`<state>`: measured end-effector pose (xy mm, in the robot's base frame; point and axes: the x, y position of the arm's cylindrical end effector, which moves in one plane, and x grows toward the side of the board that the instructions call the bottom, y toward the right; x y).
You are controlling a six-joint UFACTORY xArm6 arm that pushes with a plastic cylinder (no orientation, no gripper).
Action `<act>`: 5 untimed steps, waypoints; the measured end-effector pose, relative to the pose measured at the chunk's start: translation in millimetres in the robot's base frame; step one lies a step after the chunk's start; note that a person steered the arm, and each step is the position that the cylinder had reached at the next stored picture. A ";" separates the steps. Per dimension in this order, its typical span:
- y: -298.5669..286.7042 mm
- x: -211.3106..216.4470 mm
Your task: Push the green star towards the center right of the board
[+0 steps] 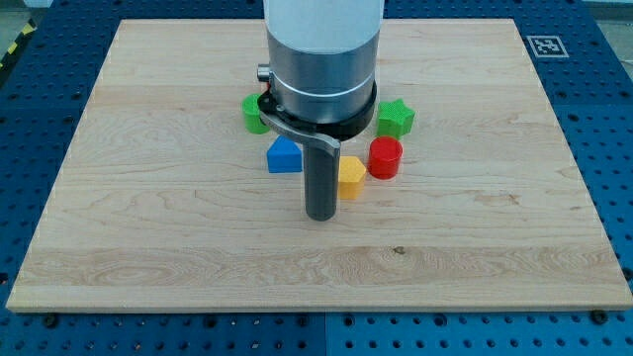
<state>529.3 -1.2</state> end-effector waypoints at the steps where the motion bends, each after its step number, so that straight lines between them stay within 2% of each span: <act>1: -1.3 0.3; 2: 5.6 1.8; 4: 123.3 9.9; 5: 175.6 -34.0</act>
<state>495.4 174.4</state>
